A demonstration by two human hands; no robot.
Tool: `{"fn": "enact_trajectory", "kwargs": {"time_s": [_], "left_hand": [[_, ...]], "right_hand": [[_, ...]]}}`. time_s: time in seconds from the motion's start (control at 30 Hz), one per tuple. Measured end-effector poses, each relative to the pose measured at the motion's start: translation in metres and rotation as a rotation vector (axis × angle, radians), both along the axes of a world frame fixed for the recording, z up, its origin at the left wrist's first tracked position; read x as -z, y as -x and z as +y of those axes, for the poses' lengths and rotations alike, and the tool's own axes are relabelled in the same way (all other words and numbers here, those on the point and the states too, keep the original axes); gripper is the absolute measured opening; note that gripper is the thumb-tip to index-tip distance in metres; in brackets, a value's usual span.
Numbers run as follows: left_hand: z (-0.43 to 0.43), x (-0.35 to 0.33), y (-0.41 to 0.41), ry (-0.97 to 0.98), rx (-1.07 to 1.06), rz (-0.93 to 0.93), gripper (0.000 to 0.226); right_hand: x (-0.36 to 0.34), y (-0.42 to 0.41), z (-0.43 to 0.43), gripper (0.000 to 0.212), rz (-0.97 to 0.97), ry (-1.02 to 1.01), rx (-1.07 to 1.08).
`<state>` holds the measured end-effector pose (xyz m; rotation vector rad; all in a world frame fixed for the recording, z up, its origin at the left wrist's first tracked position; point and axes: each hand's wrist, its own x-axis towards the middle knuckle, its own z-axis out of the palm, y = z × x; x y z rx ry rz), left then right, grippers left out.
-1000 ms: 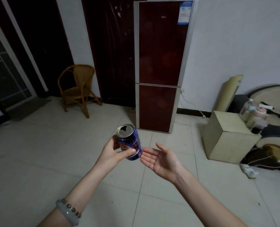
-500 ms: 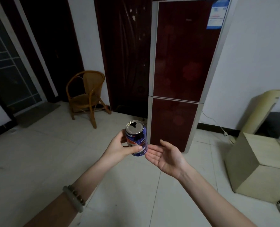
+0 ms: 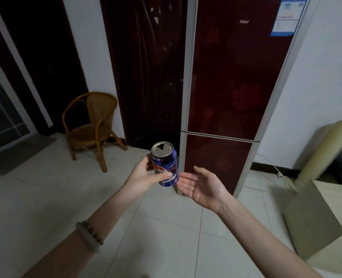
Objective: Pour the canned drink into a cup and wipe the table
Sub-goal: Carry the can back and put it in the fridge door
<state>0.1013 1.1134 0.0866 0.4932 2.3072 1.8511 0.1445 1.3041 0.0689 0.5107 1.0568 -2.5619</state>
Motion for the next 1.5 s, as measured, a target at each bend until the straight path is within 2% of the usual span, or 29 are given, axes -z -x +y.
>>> {"fn": "enact_trajectory", "kwargs": {"time_s": [0.3, 0.4, 0.67, 1.13, 1.3, 1.5], "left_hand": [[-0.001, -0.025, 0.188, 0.002, 0.117, 0.03, 0.058], [0.004, -0.033, 0.237, 0.001, 0.158, 0.051, 0.055], [0.035, -0.028, 0.351, 0.028, 0.199, 0.046, 0.07], [0.12, -0.035, 0.522, 0.017, 0.204, 0.075, 0.069], [0.141, -0.038, 0.563, 0.001, 0.211, 0.071, 0.062], [0.153, -0.037, 0.599, 0.033, 0.183, 0.07, 0.065]], "right_hand": [[-0.022, 0.166, -0.007, 0.042, 0.035, 0.005, 0.096], [-0.026, 0.213, -0.005, 0.042, 0.055, 0.004, 0.129], [-0.024, 0.313, 0.023, 0.044, 0.044, -0.052, 0.184], [-0.033, 0.484, 0.108, 0.044, 0.056, -0.052, 0.182], [-0.037, 0.527, 0.129, 0.043, 0.049, -0.051, 0.16], [-0.038, 0.564, 0.144, 0.041, 0.03, -0.104, 0.115]]}}
